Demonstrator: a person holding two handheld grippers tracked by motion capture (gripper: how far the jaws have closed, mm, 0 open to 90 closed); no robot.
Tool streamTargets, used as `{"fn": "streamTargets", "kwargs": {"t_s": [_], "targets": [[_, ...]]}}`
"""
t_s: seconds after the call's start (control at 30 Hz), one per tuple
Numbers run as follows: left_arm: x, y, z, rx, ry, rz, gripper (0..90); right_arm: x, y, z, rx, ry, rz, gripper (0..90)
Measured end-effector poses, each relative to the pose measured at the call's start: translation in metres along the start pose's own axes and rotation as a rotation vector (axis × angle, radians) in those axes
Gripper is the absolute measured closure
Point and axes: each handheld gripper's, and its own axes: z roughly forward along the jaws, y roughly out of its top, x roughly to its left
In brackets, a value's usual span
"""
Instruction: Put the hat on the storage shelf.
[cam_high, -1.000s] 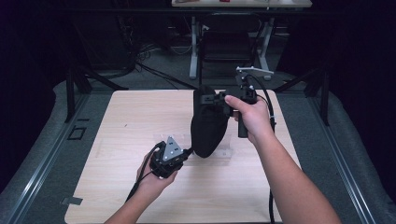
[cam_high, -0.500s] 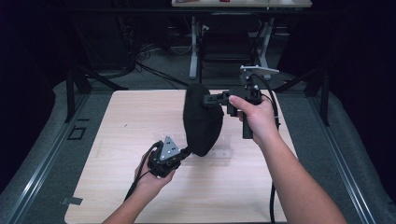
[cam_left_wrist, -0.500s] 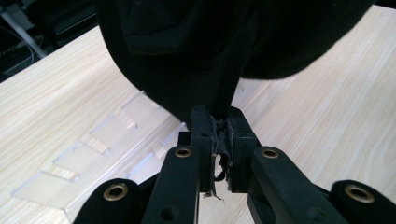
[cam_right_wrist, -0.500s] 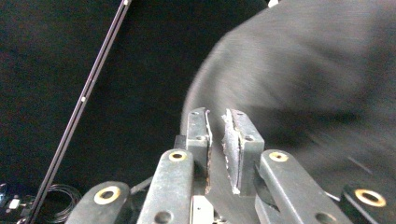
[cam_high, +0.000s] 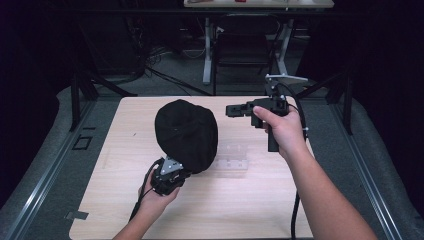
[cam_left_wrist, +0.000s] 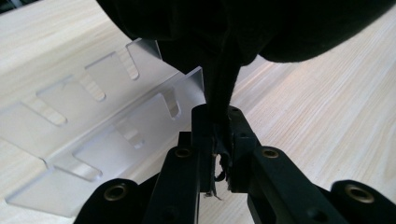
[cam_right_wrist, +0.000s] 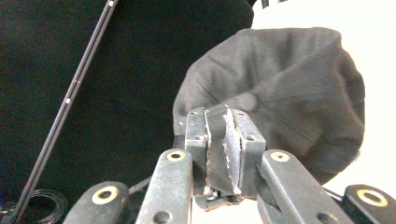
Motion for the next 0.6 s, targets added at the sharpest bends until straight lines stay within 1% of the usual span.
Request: {"fn": "streamTargets", "kwargs": {"t_s": [0.03,0.07,0.13,0.17,0.23,0.33,0.37,0.4,0.43,0.47,0.5,0.6], "targets": [[0.002,-0.001,0.0,0.0,0.003,0.015,84.3,-0.001,-0.001,-0.001,-0.001,-0.006,-0.002,78.9],[0.001,-0.002,0.0,-0.002,0.0,-0.01,84.1,-0.001,-0.001,-0.003,-0.003,-0.009,-0.001,78.9],[0.001,-0.002,-0.001,-0.002,0.002,-0.014,83.5,-0.003,-0.002,-0.007,-0.007,-0.012,-0.002,78.9],[0.003,-0.002,-0.001,-0.005,0.007,0.003,83.5,-0.003,-0.002,-0.007,-0.007,-0.012,-0.002,78.9],[0.001,-0.003,-0.001,-0.004,0.004,-0.027,82.9,-0.003,-0.003,-0.008,-0.009,-0.021,-0.009,78.9],[0.002,-0.004,-0.001,0.003,0.013,-0.022,81.4,-0.003,-0.003,-0.01,-0.011,-0.025,-0.007,78.9],[0.004,-0.004,-0.002,0.006,0.017,-0.006,80.3,-0.003,-0.003,-0.01,-0.011,-0.026,-0.008,78.9],[0.004,-0.004,-0.002,0.006,0.019,-0.005,79.7,-0.003,-0.003,-0.01,-0.012,-0.026,-0.008,78.9],[0.003,-0.004,-0.002,0.006,0.019,-0.027,78.5,-0.003,-0.003,-0.011,-0.012,-0.027,-0.008,78.9],[0.005,-0.004,-0.002,0.007,0.024,-0.004,77.8,-0.003,-0.003,-0.011,-0.012,-0.027,-0.008,78.9],[0.005,-0.004,-0.002,0.007,0.026,-0.008,74.9,-0.003,-0.003,-0.011,-0.011,-0.026,-0.01,78.6],[0.006,-0.005,-0.004,0.008,0.032,-0.008,72.5,-0.003,-0.003,-0.011,-0.011,-0.029,-0.012,78.4]]}}
